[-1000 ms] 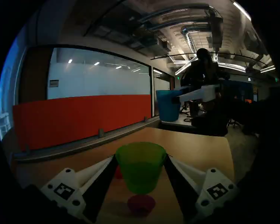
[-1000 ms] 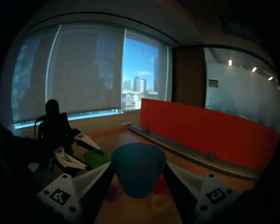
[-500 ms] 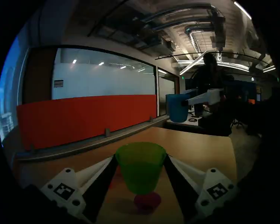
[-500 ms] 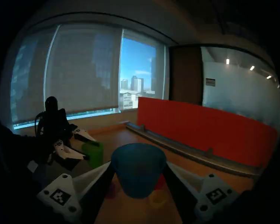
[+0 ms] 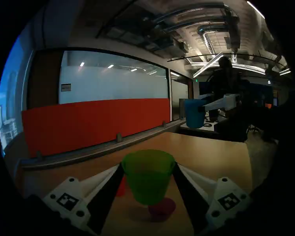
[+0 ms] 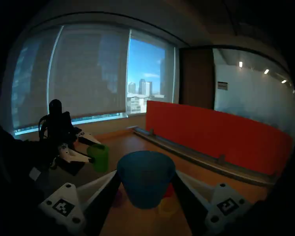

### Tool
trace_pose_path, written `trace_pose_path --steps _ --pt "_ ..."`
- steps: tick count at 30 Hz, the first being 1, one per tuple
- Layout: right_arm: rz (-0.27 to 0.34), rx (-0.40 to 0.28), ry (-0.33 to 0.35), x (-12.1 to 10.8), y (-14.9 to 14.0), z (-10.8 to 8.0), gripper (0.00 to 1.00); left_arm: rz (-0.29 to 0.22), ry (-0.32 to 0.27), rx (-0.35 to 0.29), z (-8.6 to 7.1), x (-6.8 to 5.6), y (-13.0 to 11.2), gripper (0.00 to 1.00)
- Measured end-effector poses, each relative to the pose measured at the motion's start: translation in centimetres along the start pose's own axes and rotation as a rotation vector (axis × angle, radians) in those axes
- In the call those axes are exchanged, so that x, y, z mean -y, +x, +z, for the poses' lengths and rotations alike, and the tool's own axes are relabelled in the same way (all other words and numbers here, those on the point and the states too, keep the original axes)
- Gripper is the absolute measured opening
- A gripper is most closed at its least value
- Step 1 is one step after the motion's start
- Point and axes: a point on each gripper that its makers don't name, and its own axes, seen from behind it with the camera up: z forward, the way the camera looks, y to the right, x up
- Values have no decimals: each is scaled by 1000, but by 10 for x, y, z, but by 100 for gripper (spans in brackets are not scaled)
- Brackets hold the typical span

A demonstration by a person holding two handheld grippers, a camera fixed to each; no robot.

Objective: Pour water

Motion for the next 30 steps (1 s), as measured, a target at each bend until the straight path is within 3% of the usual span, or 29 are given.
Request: trace_pose_path --steps 11,23,30 --pt "10 38 19 5 -20 6 89 -9 28 38 -7 13 -17 87" --pt "30 107 40 9 -60 13 90 -7 56 156 -11 24 -62 87" --pt "31 148 48 11 -84 17 90 -13 49 229 -11 23 -89 87"
